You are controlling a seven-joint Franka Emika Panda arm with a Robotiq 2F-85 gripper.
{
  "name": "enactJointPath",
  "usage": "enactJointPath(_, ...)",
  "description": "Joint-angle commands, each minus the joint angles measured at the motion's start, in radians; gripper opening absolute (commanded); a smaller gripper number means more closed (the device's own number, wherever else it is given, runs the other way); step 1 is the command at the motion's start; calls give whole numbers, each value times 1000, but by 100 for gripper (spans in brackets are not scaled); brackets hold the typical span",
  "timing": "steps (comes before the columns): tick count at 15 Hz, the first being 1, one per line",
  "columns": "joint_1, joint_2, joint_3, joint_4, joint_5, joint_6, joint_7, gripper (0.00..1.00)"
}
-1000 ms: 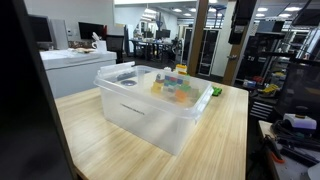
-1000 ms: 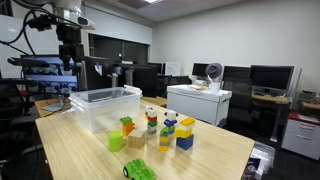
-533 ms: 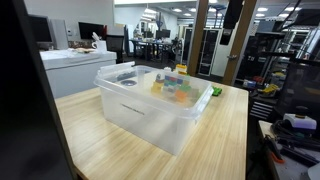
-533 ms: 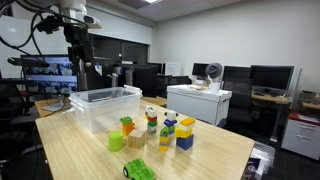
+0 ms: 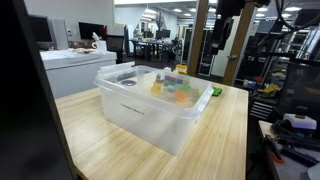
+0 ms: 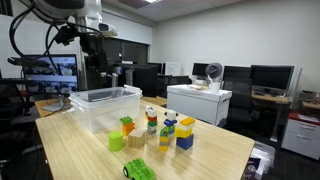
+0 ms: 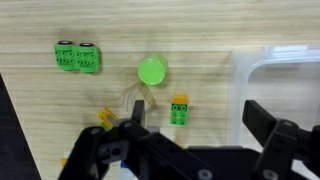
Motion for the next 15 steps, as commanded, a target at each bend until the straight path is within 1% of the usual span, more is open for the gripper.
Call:
enactJointPath(1,-45,56,-15,-15,-50,67,57,100)
enactJointPath(4,-75,120,-26,-27,-84,130,108,100)
enactJointPath(6,-84,160,-22,-31,-105,162,146,100)
enactJointPath(11,-60,264,0,-14,-117,232,234,100)
enactJointPath(15,-49,332,16,7,-152,293,306,100)
